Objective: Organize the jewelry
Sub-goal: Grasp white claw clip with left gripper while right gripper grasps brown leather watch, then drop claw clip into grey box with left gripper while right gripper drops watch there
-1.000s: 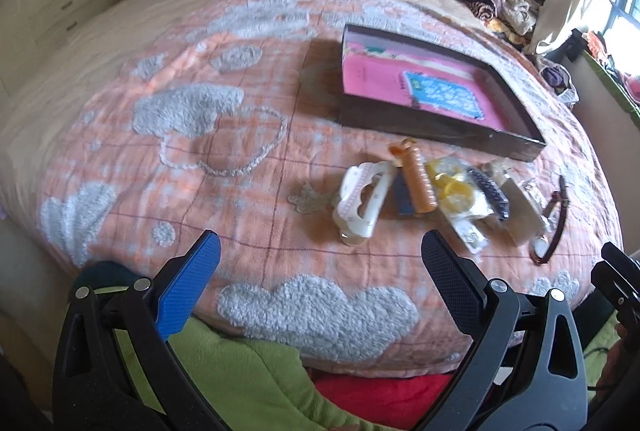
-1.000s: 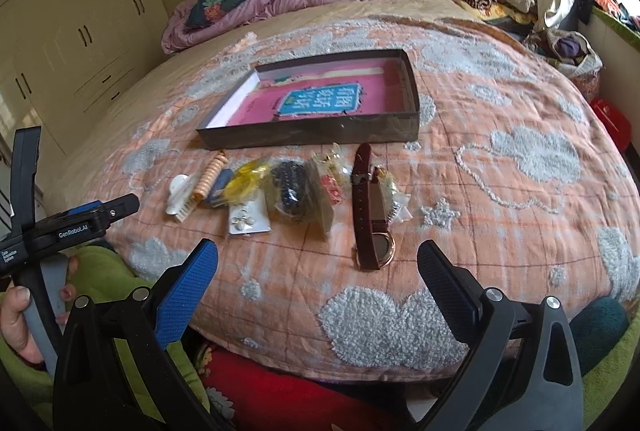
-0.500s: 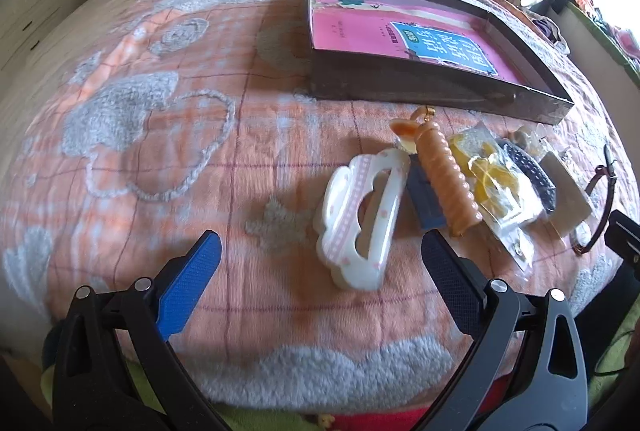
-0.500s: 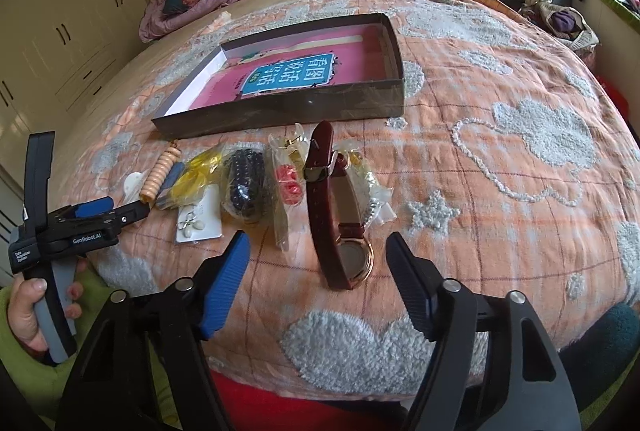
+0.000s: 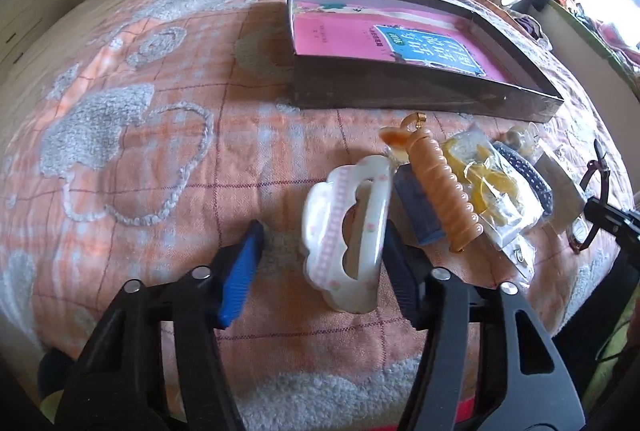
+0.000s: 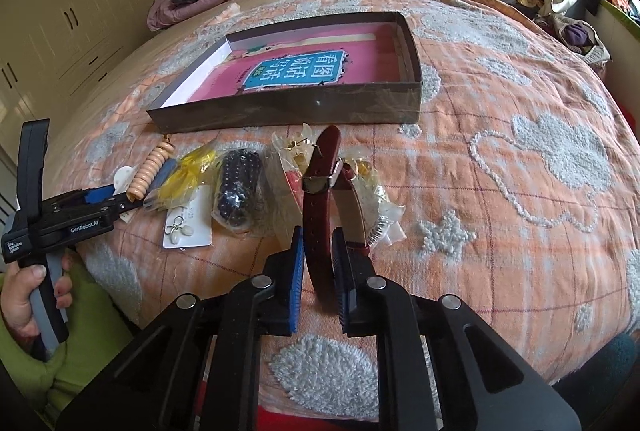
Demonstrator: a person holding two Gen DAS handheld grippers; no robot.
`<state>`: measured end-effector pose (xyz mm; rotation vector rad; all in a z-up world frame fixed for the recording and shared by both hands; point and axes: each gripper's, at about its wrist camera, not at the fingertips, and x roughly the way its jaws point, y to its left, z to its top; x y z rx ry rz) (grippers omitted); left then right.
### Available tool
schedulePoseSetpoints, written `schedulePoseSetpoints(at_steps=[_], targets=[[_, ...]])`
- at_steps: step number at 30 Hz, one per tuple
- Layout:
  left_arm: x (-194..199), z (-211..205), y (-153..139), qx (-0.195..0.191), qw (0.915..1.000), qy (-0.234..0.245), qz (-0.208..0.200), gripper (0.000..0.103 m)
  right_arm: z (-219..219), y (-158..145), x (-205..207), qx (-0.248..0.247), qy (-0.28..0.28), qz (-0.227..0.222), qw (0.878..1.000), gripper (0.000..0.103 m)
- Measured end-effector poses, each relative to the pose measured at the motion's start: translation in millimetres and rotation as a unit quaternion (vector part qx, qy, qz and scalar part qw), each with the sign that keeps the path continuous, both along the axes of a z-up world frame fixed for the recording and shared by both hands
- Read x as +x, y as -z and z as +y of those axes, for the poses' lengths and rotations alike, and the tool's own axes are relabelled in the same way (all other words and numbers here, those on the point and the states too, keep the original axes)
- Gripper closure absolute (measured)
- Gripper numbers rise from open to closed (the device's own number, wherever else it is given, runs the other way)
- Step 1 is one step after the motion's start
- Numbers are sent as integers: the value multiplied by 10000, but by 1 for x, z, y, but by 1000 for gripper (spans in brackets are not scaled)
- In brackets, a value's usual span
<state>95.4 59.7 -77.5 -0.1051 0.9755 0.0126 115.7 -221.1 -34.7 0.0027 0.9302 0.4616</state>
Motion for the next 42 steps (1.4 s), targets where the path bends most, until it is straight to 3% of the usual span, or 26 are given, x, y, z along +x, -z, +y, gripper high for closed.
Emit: schedulePoseSetpoints(at_steps=[1,10,24,32,42], targets=[[0,-1,-1,-78,9999,76,-15,73,-1,-2,0,26,-3,-22,10000,92],[7,1,-28,-129,9995,161,-245,74,-10,-26,5,287,-4,-209,9994,92],[63,9,-70,0,9981,84,-606,74,-21,-66,44,630,230,-700,9953,92],[102,1,-68,-61,9983,65,-567,74,-14,-79,82,702,351,-945,9924,92],[138,-11,-47,-42,9993,90,-366,74,-3,-68,123,473,409,-937,9936,92]])
